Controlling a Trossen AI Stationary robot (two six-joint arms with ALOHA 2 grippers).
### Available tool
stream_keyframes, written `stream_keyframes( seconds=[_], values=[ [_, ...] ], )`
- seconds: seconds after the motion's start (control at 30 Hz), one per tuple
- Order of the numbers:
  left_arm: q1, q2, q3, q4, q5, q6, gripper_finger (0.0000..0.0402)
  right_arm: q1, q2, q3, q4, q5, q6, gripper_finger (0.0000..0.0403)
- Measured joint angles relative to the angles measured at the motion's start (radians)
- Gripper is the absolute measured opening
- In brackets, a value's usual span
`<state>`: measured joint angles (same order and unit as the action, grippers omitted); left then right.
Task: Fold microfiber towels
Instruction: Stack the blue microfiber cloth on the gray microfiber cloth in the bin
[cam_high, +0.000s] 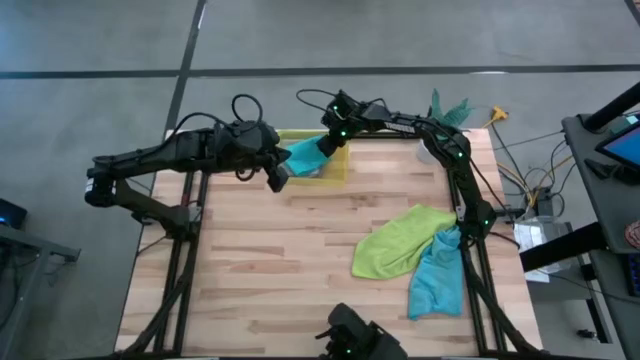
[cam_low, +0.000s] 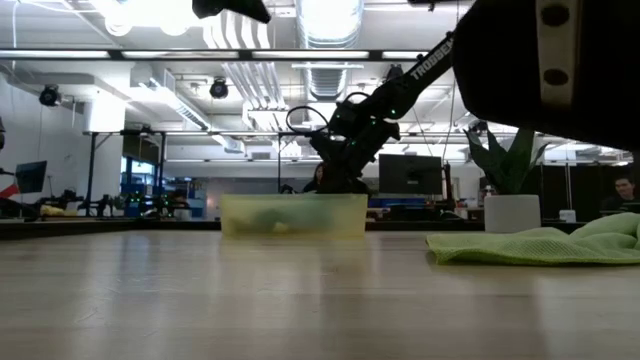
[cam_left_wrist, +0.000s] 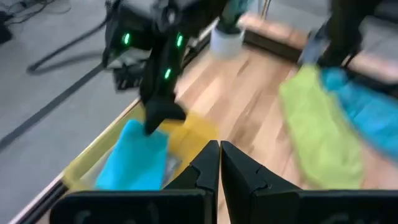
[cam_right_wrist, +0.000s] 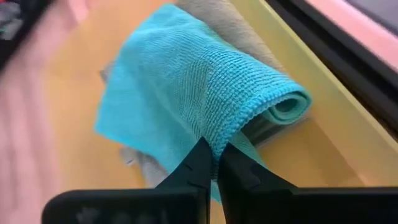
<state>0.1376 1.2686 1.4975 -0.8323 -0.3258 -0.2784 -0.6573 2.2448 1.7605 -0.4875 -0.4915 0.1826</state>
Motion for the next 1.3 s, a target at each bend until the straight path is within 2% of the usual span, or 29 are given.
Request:
stream_keyframes(
  seconds=[0.13, 0.3, 0.57, 0.83, 1.03, 1.3],
  values=[
    [0.020, 0.000, 0.000, -0.167, -0.107, -0.023, 0.0000, -0.005, 0.000, 0.028, -0.044, -0.032, 0.007, 0.0010],
    [0.071, -0.008, -0.001, -0.298, -0.120, -0.053, 0.0000, -0.009, -0.003, 0.099, -0.137, -0.057, -0.023, 0.0009],
    [0.206, -0.028, -0.043, -0.301, -0.122, 0.018, 0.0000, -0.008, -0.022, 0.296, -0.314, -0.058, -0.121, 0.0009],
    [0.372, -0.045, -0.079, -0.257, -0.084, 0.106, 0.0000, -0.004, -0.027, 0.444, -0.344, -0.058, -0.005, 0.0009],
    [0.397, -0.101, -0.102, -0.170, -0.058, 0.109, 0.0000, 0.019, -0.013, 0.472, -0.327, -0.023, 0.090, 0.0009],
    [0.398, -0.150, -0.120, -0.170, -0.052, 0.112, 0.0000, 0.079, -0.009, 0.407, -0.203, 0.014, 0.213, 0.0009]
  ],
)
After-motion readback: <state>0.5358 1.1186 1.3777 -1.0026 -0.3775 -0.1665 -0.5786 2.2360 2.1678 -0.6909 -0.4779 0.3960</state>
